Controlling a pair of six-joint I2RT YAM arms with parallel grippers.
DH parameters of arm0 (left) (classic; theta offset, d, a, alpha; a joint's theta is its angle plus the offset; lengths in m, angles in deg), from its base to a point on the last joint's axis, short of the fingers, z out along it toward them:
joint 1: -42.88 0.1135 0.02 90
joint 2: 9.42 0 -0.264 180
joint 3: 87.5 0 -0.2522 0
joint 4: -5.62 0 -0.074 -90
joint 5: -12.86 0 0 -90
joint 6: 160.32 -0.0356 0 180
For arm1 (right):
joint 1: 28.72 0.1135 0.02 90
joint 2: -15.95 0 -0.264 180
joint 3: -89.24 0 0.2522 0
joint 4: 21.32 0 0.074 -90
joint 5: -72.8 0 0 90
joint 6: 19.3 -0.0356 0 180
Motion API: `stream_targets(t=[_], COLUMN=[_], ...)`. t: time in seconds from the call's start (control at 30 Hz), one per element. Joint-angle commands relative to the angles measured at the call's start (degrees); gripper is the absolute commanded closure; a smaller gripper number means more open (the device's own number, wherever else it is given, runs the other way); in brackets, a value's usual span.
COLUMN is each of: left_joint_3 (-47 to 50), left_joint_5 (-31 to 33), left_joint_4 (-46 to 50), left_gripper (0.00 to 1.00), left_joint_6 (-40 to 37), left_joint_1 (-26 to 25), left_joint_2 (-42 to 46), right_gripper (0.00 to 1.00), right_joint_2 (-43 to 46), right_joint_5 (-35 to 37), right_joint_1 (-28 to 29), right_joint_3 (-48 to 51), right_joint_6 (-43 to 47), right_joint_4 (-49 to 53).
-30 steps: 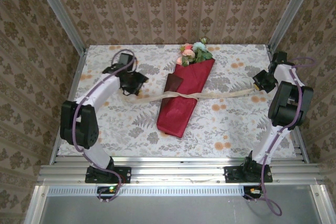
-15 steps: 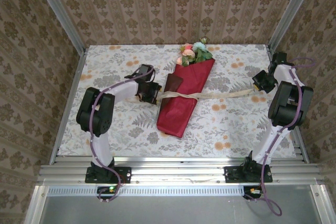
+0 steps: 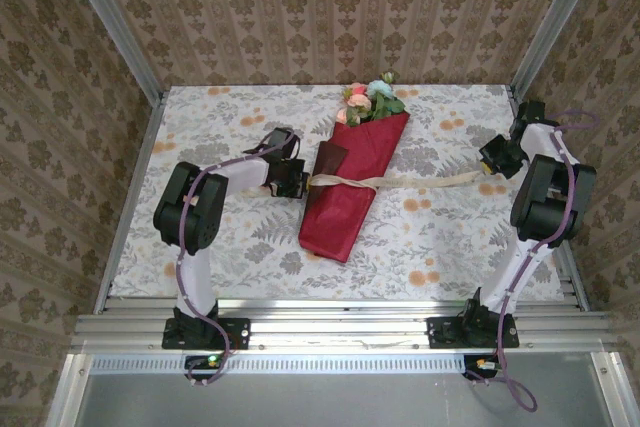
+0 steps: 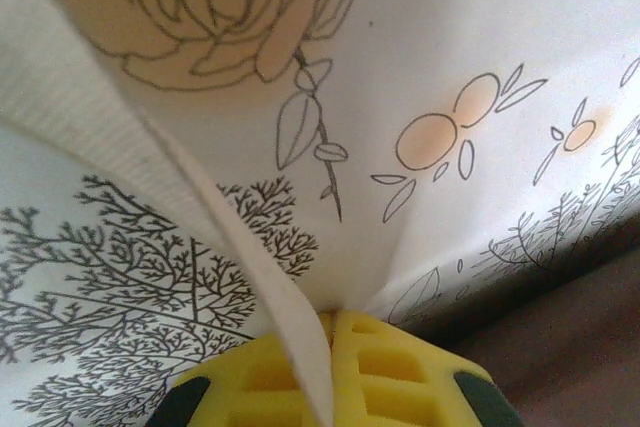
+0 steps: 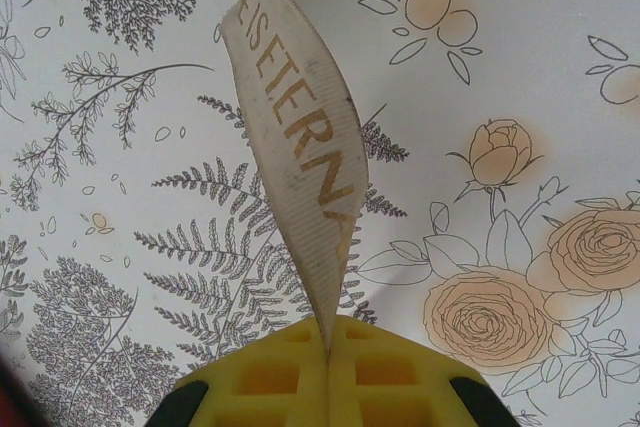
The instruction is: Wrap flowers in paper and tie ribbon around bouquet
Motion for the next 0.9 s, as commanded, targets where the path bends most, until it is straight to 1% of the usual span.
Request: stream_targets(t=[0.0, 0.03, 0.07, 0.17, 0.2, 0.27, 0.4, 0.47, 0.57, 0.73, 0.87], left_joint_3=[1.2, 1.5, 1.7, 2.1, 2.4, 2.7, 3.2, 3.3, 3.2, 3.4, 3.7], left_joint_5=[-0.1, -0.4, -0.6, -1.3, -1.5, -1.7, -1.8, -1.9, -2.0, -2.3, -2.4], left_joint_4=[-1.2, -1.4, -1.8, -2.3, -2.6, -3.0, -3.2, -3.2, -3.2, -3.5, -3.8], left_gripper=[1.0, 1.0, 1.0, 1.0, 1.0, 1.0, 1.0, 1.0, 1.0, 1.0, 1.0], left_joint_6=[-0.4, -0.6, -0.8, -1.4, -1.6, -1.6, -2.0, -2.1, -2.5, -2.9, -3.2], left_joint_1=[-0.3, -0.4, -0.4, -0.6, -0.6, -0.7, -0.7, -0.7, -0.7, -0.7, -0.7], left_joint_2=[0.5, 0.8, 0.9, 1.2, 1.3, 1.5, 1.9, 2.0, 2.1, 2.2, 2.4], right_gripper=[0.78, 0.7, 0.64, 0.53, 0.52, 0.5, 0.49, 0.48, 0.47, 0.45, 0.44], right_joint_2=[3.2, 4.2, 5.4, 10.1, 12.2, 15.5, 19.3, 19.0, 16.2, 10.1, 7.8], right_joint_5=[2.4, 3.6, 4.8, 8.5, 8.9, 8.5, 4.0, 0.8, -3.8, -7.3, -7.7], right_joint_1=[0.7, 1.1, 1.6, 4.7, 6.4, 10.2, 19.5, 23.4, 27.9, 31.7, 32.3], right_joint_3=[-0.2, 0.0, 0.4, 3.0, 4.6, 8.2, 14.6, 17.2, 18.6, 17.4, 16.7], right_joint_6=[-0.2, -0.9, -2.2, -8.6, -11.4, -17.2, -31.6, -39.1, -49.6, -60.2, -63.6], right_joint_4=[3.2, 4.0, 4.6, 7.2, 7.4, 7.2, 3.5, -0.7, -7.4, -14.9, -16.6])
